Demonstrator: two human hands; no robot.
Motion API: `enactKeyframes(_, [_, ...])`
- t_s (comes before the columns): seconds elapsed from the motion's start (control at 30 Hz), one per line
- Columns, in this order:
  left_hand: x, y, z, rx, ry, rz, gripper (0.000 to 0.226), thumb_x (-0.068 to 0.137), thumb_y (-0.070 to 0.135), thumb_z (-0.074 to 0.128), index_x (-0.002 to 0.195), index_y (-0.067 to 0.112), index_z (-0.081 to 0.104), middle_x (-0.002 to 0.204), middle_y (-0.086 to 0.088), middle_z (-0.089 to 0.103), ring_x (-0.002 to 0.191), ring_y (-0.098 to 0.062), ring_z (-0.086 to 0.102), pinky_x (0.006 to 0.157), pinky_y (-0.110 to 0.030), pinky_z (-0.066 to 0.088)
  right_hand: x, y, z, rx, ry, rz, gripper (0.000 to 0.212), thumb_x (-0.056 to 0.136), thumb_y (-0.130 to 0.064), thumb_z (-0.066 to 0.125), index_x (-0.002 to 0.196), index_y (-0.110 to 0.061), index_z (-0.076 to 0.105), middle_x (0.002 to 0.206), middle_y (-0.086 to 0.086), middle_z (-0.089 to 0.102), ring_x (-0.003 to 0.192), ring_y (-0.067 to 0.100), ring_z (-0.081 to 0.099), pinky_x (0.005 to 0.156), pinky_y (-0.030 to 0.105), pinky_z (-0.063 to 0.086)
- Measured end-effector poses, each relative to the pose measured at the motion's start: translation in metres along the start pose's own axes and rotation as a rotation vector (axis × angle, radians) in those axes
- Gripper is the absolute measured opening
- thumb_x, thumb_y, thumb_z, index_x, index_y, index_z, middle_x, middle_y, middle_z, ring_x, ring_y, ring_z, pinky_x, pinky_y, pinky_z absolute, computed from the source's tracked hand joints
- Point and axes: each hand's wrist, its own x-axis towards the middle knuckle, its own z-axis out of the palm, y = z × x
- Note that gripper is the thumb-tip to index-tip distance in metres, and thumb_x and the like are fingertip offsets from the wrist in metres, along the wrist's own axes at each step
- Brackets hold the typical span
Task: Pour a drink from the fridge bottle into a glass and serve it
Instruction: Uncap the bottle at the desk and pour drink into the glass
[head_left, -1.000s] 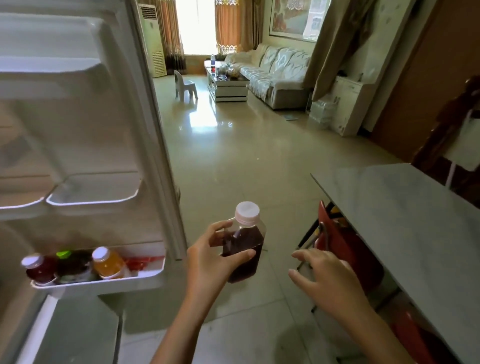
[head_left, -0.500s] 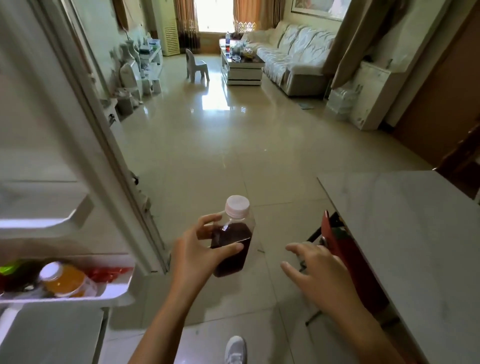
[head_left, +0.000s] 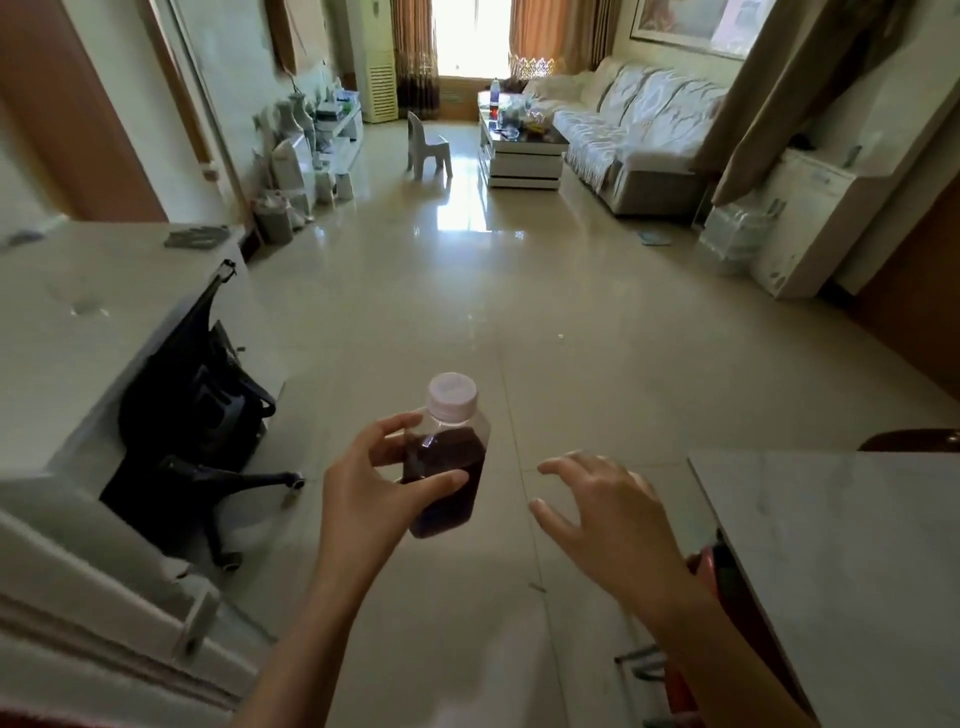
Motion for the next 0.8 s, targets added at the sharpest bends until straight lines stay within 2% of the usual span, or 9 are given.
enactKeyframes(0.13, [0.057, -0.009, 0.014, 0.024, 0.078, -0.024, 0.063, 0.048, 0.021, 0.092, 0.104, 0.030, 0.064, 0.092, 0.011, 0.071, 0.084, 0.005, 0.064, 0.060, -0.004, 0.045, 0.081, 0.014, 0.014, -0.012, 0.001, -0.087, 0.041, 0.086, -0.050, 0.052, 0.123, -0.033, 0.053, 0.126, -0.012, 0.056, 0.115, 0.009, 0.051, 0.099, 0.033, 0.035])
enactKeyframes(0.27, [0.118, -0.017, 0.029, 0.042, 0.215, -0.072, 0.064, 0.049, 0.019, 0.092, 0.106, 0.027, 0.064, 0.094, 0.010, 0.070, 0.087, 0.003, 0.064, 0.062, -0.006, 0.047, 0.176, 0.027, 0.029, -0.038, -0.012, -0.221, 0.039, 0.082, -0.048, 0.057, 0.116, -0.030, 0.059, 0.119, -0.009, 0.062, 0.108, 0.015, 0.057, 0.091, 0.037, 0.041])
enactKeyframes(0.37, [0.155, -0.020, 0.031, 0.069, 0.308, -0.106, 0.066, 0.049, 0.020, 0.092, 0.108, 0.027, 0.063, 0.097, 0.011, 0.070, 0.091, -0.004, 0.065, 0.070, -0.017, 0.053, 0.239, 0.026, 0.035, -0.028, -0.018, -0.292, 0.036, 0.078, -0.048, 0.056, 0.109, -0.029, 0.061, 0.110, -0.009, 0.065, 0.101, 0.017, 0.060, 0.086, 0.038, 0.044])
enactKeyframes(0.43, [0.176, -0.024, 0.029, 0.095, 0.362, -0.115, 0.067, 0.051, 0.021, 0.091, 0.111, 0.025, 0.062, 0.097, 0.011, 0.070, 0.093, -0.007, 0.065, 0.074, -0.024, 0.053, 0.278, 0.023, 0.040, -0.022, -0.040, -0.357, 0.036, 0.079, -0.048, 0.055, 0.110, -0.029, 0.060, 0.112, -0.010, 0.064, 0.103, 0.017, 0.060, 0.087, 0.038, 0.043])
enactKeyframes(0.57, [0.210, -0.036, 0.016, 0.117, 0.485, -0.153, 0.065, 0.053, 0.023, 0.089, 0.112, 0.027, 0.061, 0.096, 0.015, 0.069, 0.090, -0.001, 0.064, 0.072, -0.016, 0.046, 0.347, 0.002, 0.057, -0.003, -0.127, -0.497, 0.038, 0.084, -0.049, 0.054, 0.116, -0.030, 0.056, 0.120, -0.011, 0.059, 0.109, 0.015, 0.055, 0.092, 0.036, 0.039])
enactKeyframes(0.7, [0.255, -0.057, -0.005, 0.138, 0.584, -0.186, 0.064, 0.053, 0.027, 0.088, 0.111, 0.029, 0.060, 0.098, 0.016, 0.068, 0.090, 0.004, 0.062, 0.073, -0.018, 0.049, 0.414, -0.032, 0.082, 0.020, -0.176, -0.610, 0.038, 0.084, -0.049, 0.053, 0.117, -0.031, 0.056, 0.121, -0.013, 0.057, 0.112, 0.015, 0.052, 0.093, 0.034, 0.038])
enactKeyframes(0.8, [0.299, -0.079, -0.025, 0.135, 0.641, -0.204, 0.065, 0.054, 0.026, 0.089, 0.112, 0.029, 0.061, 0.100, 0.017, 0.067, 0.093, 0.005, 0.062, 0.074, -0.014, 0.048, 0.468, -0.062, 0.104, 0.033, -0.199, -0.660, 0.039, 0.085, -0.049, 0.053, 0.119, -0.032, 0.055, 0.123, -0.014, 0.056, 0.115, 0.015, 0.050, 0.095, 0.035, 0.036])
